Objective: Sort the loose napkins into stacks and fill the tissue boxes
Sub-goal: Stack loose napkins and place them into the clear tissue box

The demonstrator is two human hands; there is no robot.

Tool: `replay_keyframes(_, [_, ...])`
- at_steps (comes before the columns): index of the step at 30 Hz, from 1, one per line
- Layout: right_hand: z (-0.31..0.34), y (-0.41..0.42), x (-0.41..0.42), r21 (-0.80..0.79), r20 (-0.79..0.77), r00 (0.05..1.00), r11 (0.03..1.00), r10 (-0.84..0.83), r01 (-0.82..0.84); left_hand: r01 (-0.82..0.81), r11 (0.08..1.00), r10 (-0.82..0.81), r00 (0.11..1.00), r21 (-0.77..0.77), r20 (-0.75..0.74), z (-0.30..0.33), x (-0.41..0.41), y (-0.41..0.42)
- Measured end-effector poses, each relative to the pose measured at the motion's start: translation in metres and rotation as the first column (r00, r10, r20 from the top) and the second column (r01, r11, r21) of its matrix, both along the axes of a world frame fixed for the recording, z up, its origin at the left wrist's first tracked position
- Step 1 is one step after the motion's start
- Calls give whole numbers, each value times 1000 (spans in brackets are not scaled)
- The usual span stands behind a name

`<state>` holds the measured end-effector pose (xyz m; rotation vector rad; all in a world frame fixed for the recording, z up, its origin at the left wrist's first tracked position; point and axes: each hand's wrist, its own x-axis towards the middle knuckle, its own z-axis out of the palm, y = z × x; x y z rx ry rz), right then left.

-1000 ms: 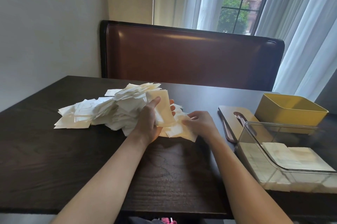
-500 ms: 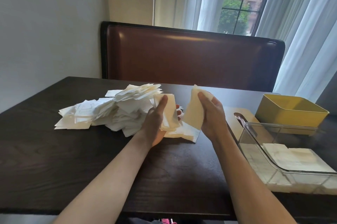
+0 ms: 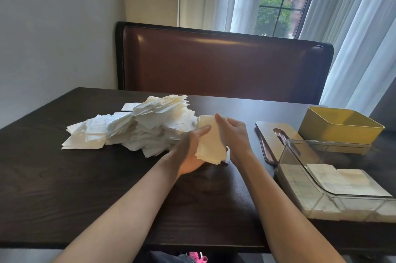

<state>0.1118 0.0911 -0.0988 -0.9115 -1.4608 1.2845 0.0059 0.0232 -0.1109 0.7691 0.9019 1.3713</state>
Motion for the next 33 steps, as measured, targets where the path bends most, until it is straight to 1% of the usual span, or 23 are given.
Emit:
replay_keyframes(2, [1, 3, 1, 2, -18, 999, 999, -34, 34, -58, 998, 59, 998, -31, 38, 2, -2, 1])
replay_keyframes(3, [1, 5, 2, 12, -14, 996, 996, -91, 91, -102, 994, 104, 992, -31, 76, 4, -4, 2])
replay_keyframes(4, [-3, 11, 4, 32, 22, 986, 986, -164, 163, -147, 989, 148, 981, -18, 126, 6, -6, 2])
replay_keyframes(5, [-7, 17, 6, 53, 109, 968, 974, -227, 222, -196, 981, 194, 966, -3, 173, 7, -10, 3])
replay_keyframes(6, [-12, 24, 8, 84, 241, 936, 967, -256, 242, -231, 973, 222, 949, 13, 223, 7, -14, 3])
replay_keyframes(7, [-17, 30, 11, 110, 385, 889, 969, -247, 222, -250, 968, 235, 934, 21, 270, 8, -18, 2])
replay_keyframes(8, [-20, 33, 12, 101, 500, 842, 979, -202, 175, -264, 964, 246, 920, 19, 304, 10, -20, 1])
replay_keyframes(9, [-21, 34, 12, 69, 578, 802, 989, -148, 133, -275, 961, 256, 911, 13, 323, 10, -22, 0])
replay_keyframes(11, [-24, 35, 10, 45, 652, 754, 997, -74, 59, -294, 956, 281, 903, -9, 324, 10, -23, 0])
replay_keyframes(12, [-23, 33, 9, 44, 659, 749, 998, -60, 41, -305, 952, 295, 900, -19, 320, 9, -23, 1])
replay_keyframes(14, [-25, 33, 7, 38, 596, 801, 998, -59, 45, -320, 947, 312, 898, -28, 311, 9, -23, 2])
replay_keyframes(16, [-22, 30, 9, 25, 473, 874, 993, -112, 114, -324, 946, 315, 898, -21, 309, 8, -23, 3])
replay_keyframes(17, [-21, 30, 11, 45, 406, 901, 988, -155, 150, -324, 946, 315, 900, -19, 303, 8, -22, 3])
replay_keyframes(20, [-15, 27, 17, 89, 269, 927, 966, -260, 245, -321, 946, 316, 905, -31, 285, 6, -22, 3])
replay_keyframes(24, [-11, 26, 20, 67, 174, 945, 961, -278, 270, -306, 952, 303, 916, -30, 264, 5, -22, 4])
replay_keyframes(26, [-11, 28, 22, 36, 175, 939, 955, -296, 294, -303, 953, 299, 918, -26, 262, 5, -22, 5])
replay_keyframes(29, [-15, 32, 24, 22, 289, 910, 952, -298, 305, -305, 952, 304, 918, -36, 254, 4, -22, 6])
replay_keyframes(31, [-14, 31, 24, 57, 319, 899, 953, -301, 299, -307, 951, 306, 922, -33, 236, 5, -21, 5])
replay_keyframes(33, [-8, 28, 23, 126, 290, 901, 946, -323, 298, -306, 952, 304, 927, -29, 221, 4, -20, 5])
